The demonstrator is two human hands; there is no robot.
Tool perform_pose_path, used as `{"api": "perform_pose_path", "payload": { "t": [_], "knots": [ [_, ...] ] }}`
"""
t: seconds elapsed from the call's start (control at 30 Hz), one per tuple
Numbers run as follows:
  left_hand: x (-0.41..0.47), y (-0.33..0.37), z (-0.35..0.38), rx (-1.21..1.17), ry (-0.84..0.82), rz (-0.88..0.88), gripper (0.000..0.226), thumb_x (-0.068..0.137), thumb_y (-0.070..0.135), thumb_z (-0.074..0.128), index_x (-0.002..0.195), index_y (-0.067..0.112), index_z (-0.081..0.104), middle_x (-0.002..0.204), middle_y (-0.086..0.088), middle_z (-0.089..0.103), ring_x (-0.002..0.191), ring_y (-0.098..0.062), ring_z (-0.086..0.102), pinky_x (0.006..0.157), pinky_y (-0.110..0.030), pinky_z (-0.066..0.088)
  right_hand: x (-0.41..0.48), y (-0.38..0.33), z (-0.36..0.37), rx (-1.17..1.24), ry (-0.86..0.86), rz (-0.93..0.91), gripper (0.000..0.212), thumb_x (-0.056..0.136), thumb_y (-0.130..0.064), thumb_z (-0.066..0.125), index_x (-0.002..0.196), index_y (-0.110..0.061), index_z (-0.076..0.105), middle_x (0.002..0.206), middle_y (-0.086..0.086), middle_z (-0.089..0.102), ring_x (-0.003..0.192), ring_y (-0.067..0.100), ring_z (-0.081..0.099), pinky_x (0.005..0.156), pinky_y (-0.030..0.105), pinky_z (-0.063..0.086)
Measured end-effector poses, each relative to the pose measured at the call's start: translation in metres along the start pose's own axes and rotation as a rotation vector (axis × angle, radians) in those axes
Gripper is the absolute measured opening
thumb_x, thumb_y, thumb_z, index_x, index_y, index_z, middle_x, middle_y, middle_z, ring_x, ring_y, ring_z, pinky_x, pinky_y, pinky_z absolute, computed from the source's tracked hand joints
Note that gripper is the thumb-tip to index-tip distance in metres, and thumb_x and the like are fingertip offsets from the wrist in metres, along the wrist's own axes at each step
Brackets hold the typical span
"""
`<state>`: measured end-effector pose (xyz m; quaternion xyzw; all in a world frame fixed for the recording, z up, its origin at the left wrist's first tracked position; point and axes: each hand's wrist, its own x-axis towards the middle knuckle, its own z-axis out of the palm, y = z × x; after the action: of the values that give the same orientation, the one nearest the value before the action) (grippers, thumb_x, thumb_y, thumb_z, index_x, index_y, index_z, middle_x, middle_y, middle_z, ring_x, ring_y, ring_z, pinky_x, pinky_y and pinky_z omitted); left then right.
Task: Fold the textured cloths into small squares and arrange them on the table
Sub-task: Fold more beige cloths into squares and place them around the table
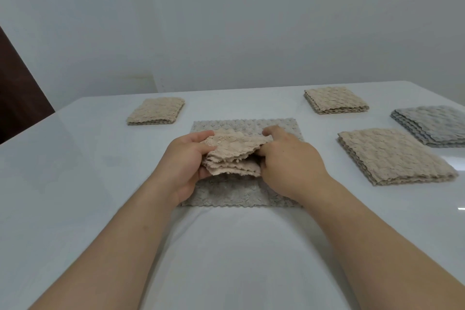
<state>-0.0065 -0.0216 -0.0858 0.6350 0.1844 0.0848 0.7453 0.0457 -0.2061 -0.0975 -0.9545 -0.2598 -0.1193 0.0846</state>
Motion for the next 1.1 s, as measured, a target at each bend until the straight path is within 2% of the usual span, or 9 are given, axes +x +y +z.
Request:
{"api": "perform_pose_path", "payload": {
  "t": [0.13,0.3,0.47,0.53,0.63,0.7,0.83,0.93,1.1],
  "knots": [
    [0.002,0.004,-0.007,-0.108,0.044,0.005,0.036,0.096,-0.010,0.047,0.123,0.003,0.068,0.101,-0.019,0.077,0.085,-0.026,0.075,0.067,-0.034,0.065,-0.001,-0.001,-0.003,0.014,-0.031,-0.014,0.037,0.101,-0.034,0.036,0.123,-0.036,0.066,0.150,0.000,0.038,0.125,0.028,0.048,0.088,0.039,0.049],
    [-0.001,0.005,-0.004,-0.098,0.039,0.020,0.037,0.096,-0.010,0.046,0.122,0.004,0.068,0.107,-0.019,0.075,0.081,-0.024,0.076,0.058,-0.029,0.061,-0.001,-0.004,-0.002,0.033,-0.046,-0.050,0.032,0.097,-0.022,0.046,0.116,-0.030,0.071,0.160,-0.003,0.031,0.132,0.027,0.048,0.084,0.037,0.049],
    [0.002,0.005,-0.006,-0.093,0.075,0.026,0.036,0.097,-0.011,0.045,0.120,0.003,0.068,0.102,-0.019,0.075,0.074,-0.022,0.075,0.055,-0.028,0.061,-0.001,-0.006,0.000,-0.001,-0.018,0.046,0.036,0.097,-0.036,0.039,0.114,-0.030,0.070,0.141,0.000,0.046,0.120,0.028,0.054,0.077,0.036,0.043],
    [0.002,0.005,-0.008,-0.083,0.088,0.034,0.036,0.096,-0.011,0.044,0.119,0.003,0.068,0.103,-0.019,0.074,0.073,-0.021,0.075,0.055,-0.028,0.060,-0.003,-0.008,-0.001,0.016,-0.036,0.045,0.041,0.097,-0.046,0.035,0.117,-0.032,0.068,0.143,0.000,0.045,0.122,0.028,0.052,0.085,0.039,0.045],
    [0.005,0.007,-0.012,-0.107,0.119,0.032,0.038,0.093,-0.013,0.043,0.118,0.003,0.069,0.109,-0.022,0.074,0.082,-0.026,0.075,0.062,-0.032,0.064,-0.006,-0.008,-0.001,0.017,-0.114,0.011,0.066,0.091,-0.078,0.025,0.123,-0.037,0.065,0.147,-0.002,0.044,0.129,0.026,0.048,0.095,0.043,0.045],
    [0.005,0.009,-0.012,-0.146,0.116,0.020,0.037,0.095,-0.012,0.042,0.117,0.000,0.069,0.107,-0.022,0.074,0.076,-0.023,0.075,0.056,-0.029,0.061,-0.005,-0.005,0.000,-0.036,-0.082,-0.070,0.074,0.083,-0.088,0.033,0.123,-0.035,0.066,0.151,-0.004,0.041,0.131,0.025,0.046,0.099,0.044,0.044],
    [0.003,0.012,-0.015,-0.231,0.103,-0.030,0.023,0.098,0.002,0.055,0.117,-0.001,0.069,0.091,-0.009,0.072,0.059,-0.012,0.069,0.044,-0.020,0.053,0.003,0.001,0.008,-0.068,0.088,-0.259,0.047,0.093,-0.062,0.054,0.118,-0.027,0.073,0.150,-0.009,0.047,0.126,0.024,0.049,0.096,0.043,0.042],
    [0.006,0.013,-0.021,-0.270,0.082,-0.088,0.023,0.098,0.008,0.059,0.117,-0.001,0.067,0.096,-0.011,0.065,0.063,-0.013,0.063,0.040,-0.018,0.051,0.007,0.003,0.017,-0.035,0.199,-0.342,0.022,0.092,-0.037,0.068,0.098,-0.019,0.078,0.134,-0.007,0.063,0.109,0.026,0.057,0.083,0.041,0.046],
    [0.005,0.013,-0.020,-0.274,0.059,-0.097,0.007,0.095,0.012,0.065,0.092,0.007,0.070,0.071,-0.002,0.065,0.049,-0.007,0.062,0.038,-0.017,0.050,0.008,0.004,0.021,-0.012,0.264,-0.313,0.021,0.087,-0.034,0.072,0.098,-0.018,0.079,0.126,-0.004,0.067,0.102,0.027,0.060,0.081,0.042,0.051]
  ]
}}
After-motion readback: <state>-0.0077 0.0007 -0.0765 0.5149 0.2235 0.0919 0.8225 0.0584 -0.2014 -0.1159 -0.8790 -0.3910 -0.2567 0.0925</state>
